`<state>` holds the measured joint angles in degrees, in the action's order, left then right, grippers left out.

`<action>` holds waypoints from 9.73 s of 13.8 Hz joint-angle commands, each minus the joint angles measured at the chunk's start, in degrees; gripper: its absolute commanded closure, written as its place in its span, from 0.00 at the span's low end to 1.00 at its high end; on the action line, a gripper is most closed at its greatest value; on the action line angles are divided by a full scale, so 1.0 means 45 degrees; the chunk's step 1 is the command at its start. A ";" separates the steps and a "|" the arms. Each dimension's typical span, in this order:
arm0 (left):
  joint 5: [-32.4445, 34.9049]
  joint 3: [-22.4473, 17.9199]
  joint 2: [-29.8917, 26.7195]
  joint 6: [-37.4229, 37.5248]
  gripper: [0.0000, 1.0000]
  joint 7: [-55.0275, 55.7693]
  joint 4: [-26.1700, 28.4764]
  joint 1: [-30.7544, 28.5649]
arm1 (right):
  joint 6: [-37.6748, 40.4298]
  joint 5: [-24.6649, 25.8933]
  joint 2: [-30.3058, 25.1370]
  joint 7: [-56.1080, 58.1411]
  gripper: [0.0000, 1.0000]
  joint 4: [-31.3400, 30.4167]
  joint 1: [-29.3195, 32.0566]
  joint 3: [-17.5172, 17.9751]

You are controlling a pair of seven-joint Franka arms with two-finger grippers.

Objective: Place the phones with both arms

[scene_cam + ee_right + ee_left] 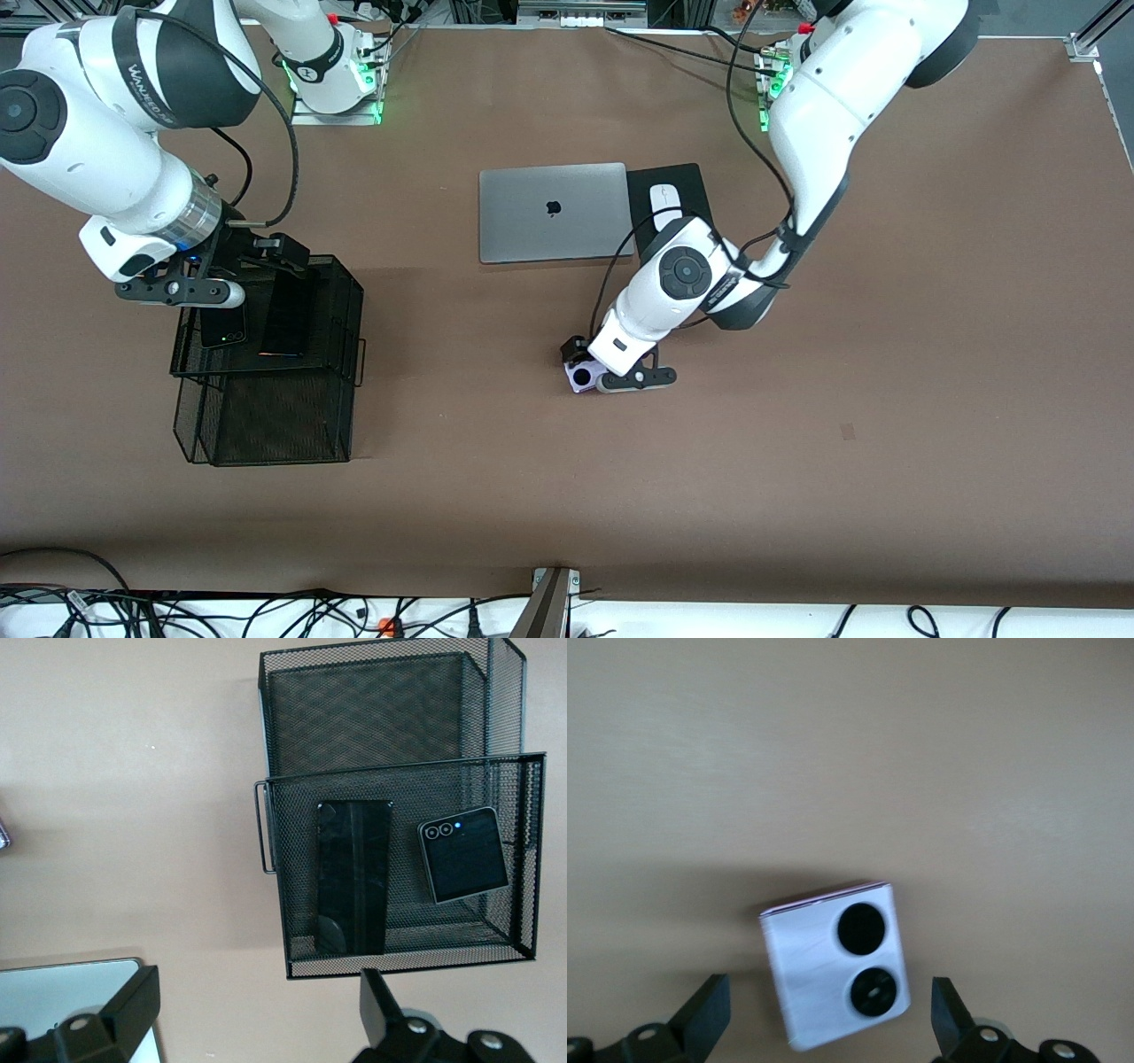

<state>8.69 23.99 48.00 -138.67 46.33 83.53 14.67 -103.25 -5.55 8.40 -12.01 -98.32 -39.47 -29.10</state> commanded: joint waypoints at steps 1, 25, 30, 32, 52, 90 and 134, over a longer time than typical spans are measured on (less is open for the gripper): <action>-0.0038 -0.0213 -0.1853 0.3245 0.00 -0.0313 0.0325 -0.0756 | 0.0230 0.0023 0.0185 -0.0707 0.00 0.0344 0.0353 0.0703; -0.1640 -0.5409 -1.0878 0.9234 0.00 -1.1761 0.2802 -0.2908 | -0.5841 0.0863 1.0457 -1.0849 0.00 0.7414 -0.3378 0.3577; -0.1638 -0.5721 -1.2265 0.8488 0.00 -1.1741 0.4249 -0.2967 | -0.6820 0.0863 1.0752 -0.8763 0.00 0.7414 -0.3358 0.3597; -0.1638 -0.5741 -1.1977 0.9116 0.00 -1.1877 0.3882 -0.3122 | -0.7288 0.0882 1.0751 -0.7650 0.00 0.7414 -0.3358 0.3597; -0.1697 -0.5507 -1.1604 0.9468 0.00 -1.1663 0.3216 -0.3182 | -0.9475 0.0726 1.1903 -0.3738 0.00 0.7375 -0.2811 0.3792; -0.1716 -0.5448 -1.1604 0.9683 0.00 -1.1663 0.3196 -0.3123 | 0.1162 0.0667 0.6284 -0.4210 1.00 0.7964 -0.1681 0.3050; -0.1677 -0.5448 -1.1604 0.9703 0.00 -1.1741 0.3196 -0.3143 | 0.1165 -0.2463 0.4274 0.4974 0.00 0.4059 0.3048 -0.0879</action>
<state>1.99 -0.54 -4.78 -96.23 -5.99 99.43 0.62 -100.24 -20.58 34.61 12.13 -75.33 -25.81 -35.59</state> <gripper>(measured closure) 0.000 0.000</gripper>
